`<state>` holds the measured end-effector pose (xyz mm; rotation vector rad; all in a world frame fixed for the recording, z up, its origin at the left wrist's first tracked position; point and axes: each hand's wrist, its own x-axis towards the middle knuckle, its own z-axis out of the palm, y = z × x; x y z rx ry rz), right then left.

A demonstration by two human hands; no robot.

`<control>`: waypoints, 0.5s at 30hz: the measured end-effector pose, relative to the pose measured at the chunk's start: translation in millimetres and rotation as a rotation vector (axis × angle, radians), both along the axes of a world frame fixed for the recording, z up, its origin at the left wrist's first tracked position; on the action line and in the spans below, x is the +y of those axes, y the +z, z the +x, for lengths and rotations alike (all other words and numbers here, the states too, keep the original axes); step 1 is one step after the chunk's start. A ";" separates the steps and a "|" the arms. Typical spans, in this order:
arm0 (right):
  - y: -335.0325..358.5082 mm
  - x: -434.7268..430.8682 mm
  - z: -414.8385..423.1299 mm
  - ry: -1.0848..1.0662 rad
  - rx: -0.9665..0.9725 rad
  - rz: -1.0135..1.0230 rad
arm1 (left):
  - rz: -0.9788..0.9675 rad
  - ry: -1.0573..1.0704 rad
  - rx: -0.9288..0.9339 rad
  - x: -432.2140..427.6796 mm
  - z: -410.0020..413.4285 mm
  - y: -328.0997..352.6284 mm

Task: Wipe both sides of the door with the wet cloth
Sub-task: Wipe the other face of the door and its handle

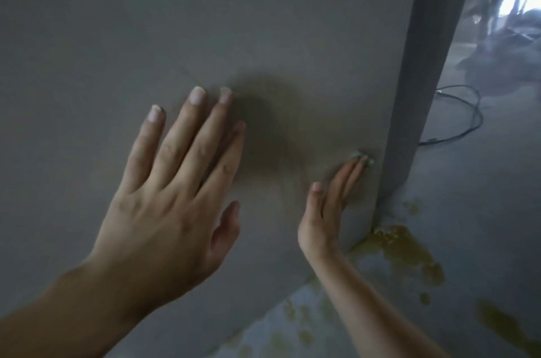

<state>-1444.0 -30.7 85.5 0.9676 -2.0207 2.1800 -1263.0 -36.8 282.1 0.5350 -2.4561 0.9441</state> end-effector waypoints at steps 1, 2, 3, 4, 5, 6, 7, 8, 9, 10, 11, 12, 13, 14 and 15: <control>22.5 -0.2 5.7 0.032 0.190 -0.011 | -0.003 0.001 -0.001 1.4 6.0 -0.2; 39.5 1.4 15.6 0.067 0.383 -0.005 | -0.003 0.003 0.000 1.8 11.9 0.6; 50.1 3.4 24.7 0.100 0.555 0.018 | -0.004 0.010 0.008 1.1 17.1 2.7; 54.0 5.6 28.4 0.124 0.691 0.039 | -0.009 0.026 0.024 -0.1 21.7 5.8; 56.7 8.4 26.5 0.139 0.781 0.048 | -0.016 0.047 0.047 -1.6 26.6 9.8; 62.1 9.9 18.8 0.133 0.821 0.050 | -0.023 0.069 0.077 -3.0 30.8 13.7; 73.7 9.3 8.3 0.109 0.810 0.043 | -0.028 0.086 0.109 -4.3 34.4 17.7; 92.9 7.0 -1.4 0.073 0.749 0.025 | -0.033 0.100 0.131 -5.1 37.5 21.8; 116.4 2.9 -7.0 0.029 0.657 -0.011 | -0.037 0.110 0.136 -5.5 39.5 25.1; 137.9 -2.0 -6.4 -0.019 0.585 -0.051 | -0.037 0.117 0.130 -5.9 40.6 27.2; 154.0 -5.3 0.9 -0.041 0.585 -0.072 | -0.036 0.121 0.124 -6.2 42.0 28.7; 160.5 -5.9 10.6 -0.028 0.670 -0.068 | -0.032 0.121 0.123 -5.8 43.5 29.5; 157.6 -4.8 17.2 0.021 0.813 -0.047 | -0.027 0.118 0.125 -4.7 44.7 30.3; 148.3 -2.0 19.5 0.074 0.962 -0.018 | -0.020 0.111 0.129 -3.5 45.9 30.9; 138.7 1.5 16.2 0.107 1.087 0.010 | -0.015 0.099 0.132 -2.7 47.2 31.9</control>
